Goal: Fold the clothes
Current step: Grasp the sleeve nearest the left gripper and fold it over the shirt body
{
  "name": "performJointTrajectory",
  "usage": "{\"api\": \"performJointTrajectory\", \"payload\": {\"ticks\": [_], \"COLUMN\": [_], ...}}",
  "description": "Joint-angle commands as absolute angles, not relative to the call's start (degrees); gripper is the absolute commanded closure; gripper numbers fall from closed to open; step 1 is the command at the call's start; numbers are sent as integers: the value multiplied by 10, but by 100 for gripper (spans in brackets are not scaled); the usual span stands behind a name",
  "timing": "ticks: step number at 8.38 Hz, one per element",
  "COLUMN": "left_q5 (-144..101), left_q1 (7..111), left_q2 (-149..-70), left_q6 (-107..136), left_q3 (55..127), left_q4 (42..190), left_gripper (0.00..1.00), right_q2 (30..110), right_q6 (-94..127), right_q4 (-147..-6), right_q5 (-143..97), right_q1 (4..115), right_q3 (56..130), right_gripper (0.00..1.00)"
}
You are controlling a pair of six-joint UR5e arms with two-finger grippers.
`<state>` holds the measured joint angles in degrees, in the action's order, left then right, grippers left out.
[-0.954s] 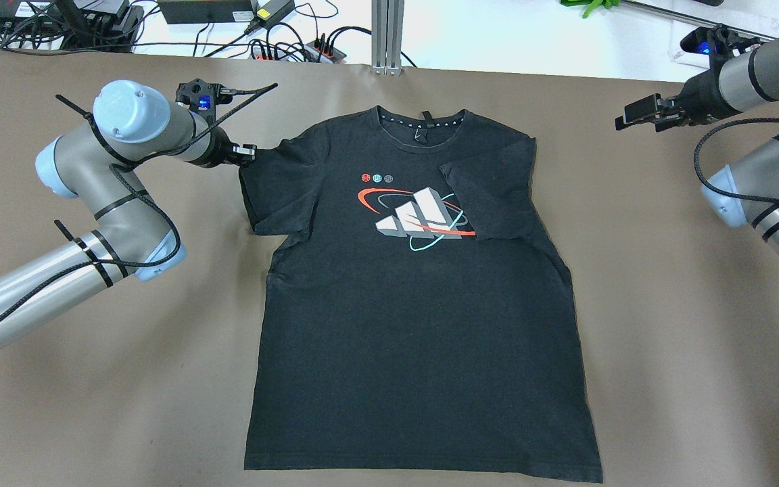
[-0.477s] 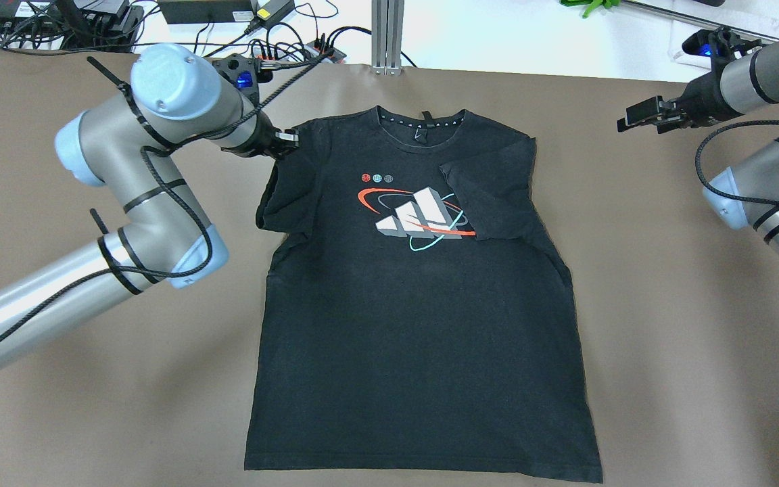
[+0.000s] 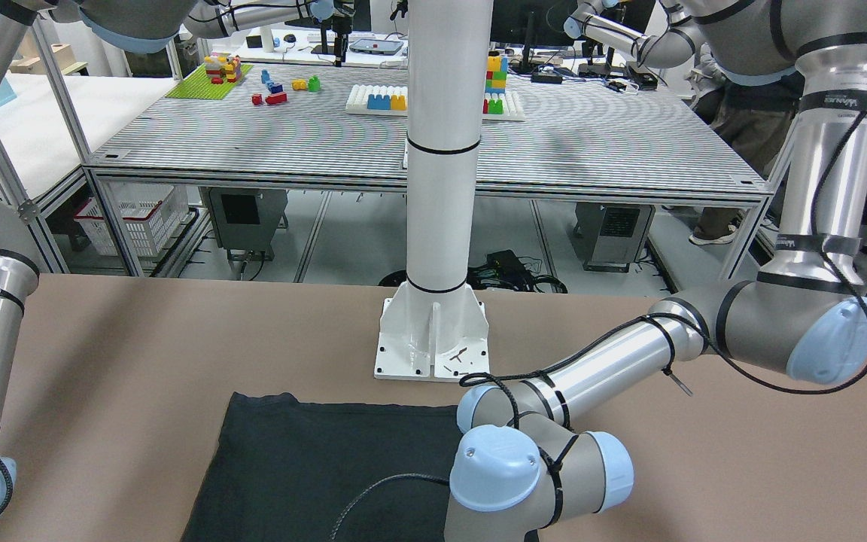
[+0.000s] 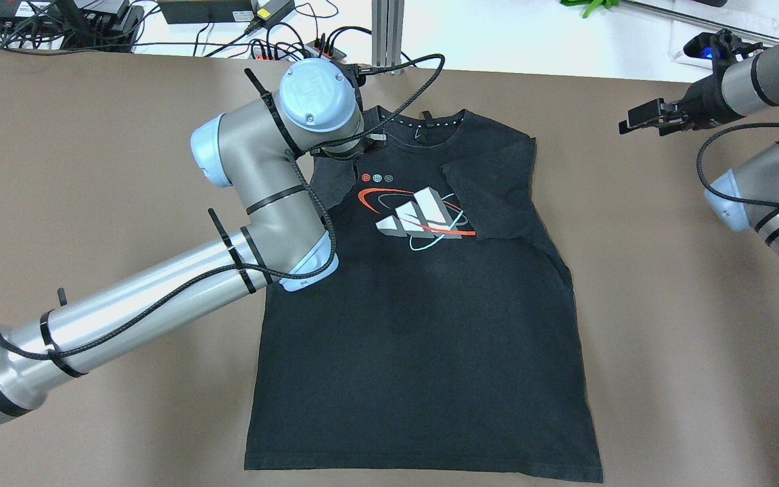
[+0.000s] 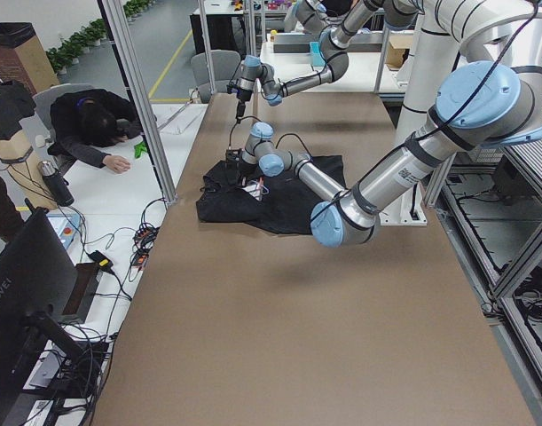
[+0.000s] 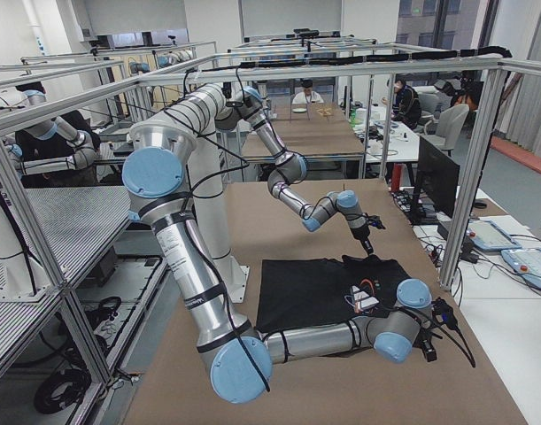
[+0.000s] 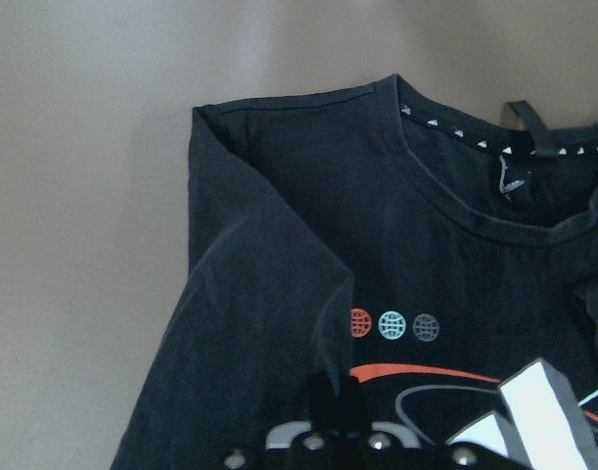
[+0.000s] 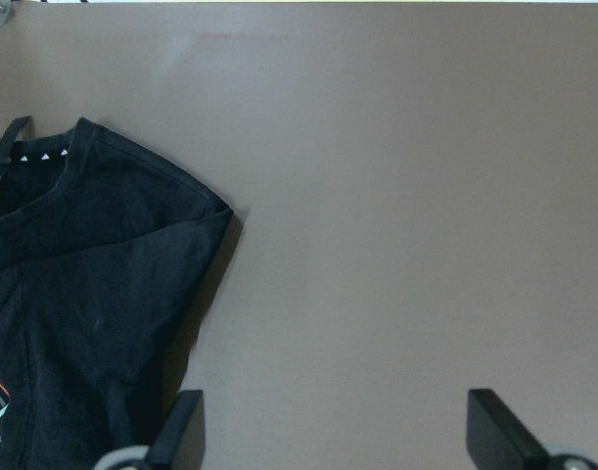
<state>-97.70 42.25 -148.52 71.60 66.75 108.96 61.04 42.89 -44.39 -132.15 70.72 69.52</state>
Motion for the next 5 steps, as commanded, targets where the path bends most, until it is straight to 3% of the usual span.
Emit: {"api": "performJointTrajectory", "payload": {"ticks": [1, 2, 3, 4, 5], "left_q5": [-952, -948, -936, -933, -933], "left_q1": [418, 416, 414, 410, 411], "left_q2": [-1514, -1513, -1513, -1512, -1514], "left_q6": [725, 724, 725, 723, 728], "left_q3": [593, 592, 592, 592, 599], "left_q4": [1138, 1151, 1152, 1159, 1173], "left_gripper": [100, 89, 55, 7, 6], "right_q2": [611, 611, 611, 610, 606], "right_q6": [429, 429, 429, 429, 429], "right_q4": [-444, -444, -444, -446, -449], "right_q5": [-1320, -1320, -1315, -1309, -1309], "right_q1": [706, 705, 704, 703, 703], "right_q3": [694, 695, 695, 695, 695], "right_gripper": [6, 6, 6, 6, 6]}}
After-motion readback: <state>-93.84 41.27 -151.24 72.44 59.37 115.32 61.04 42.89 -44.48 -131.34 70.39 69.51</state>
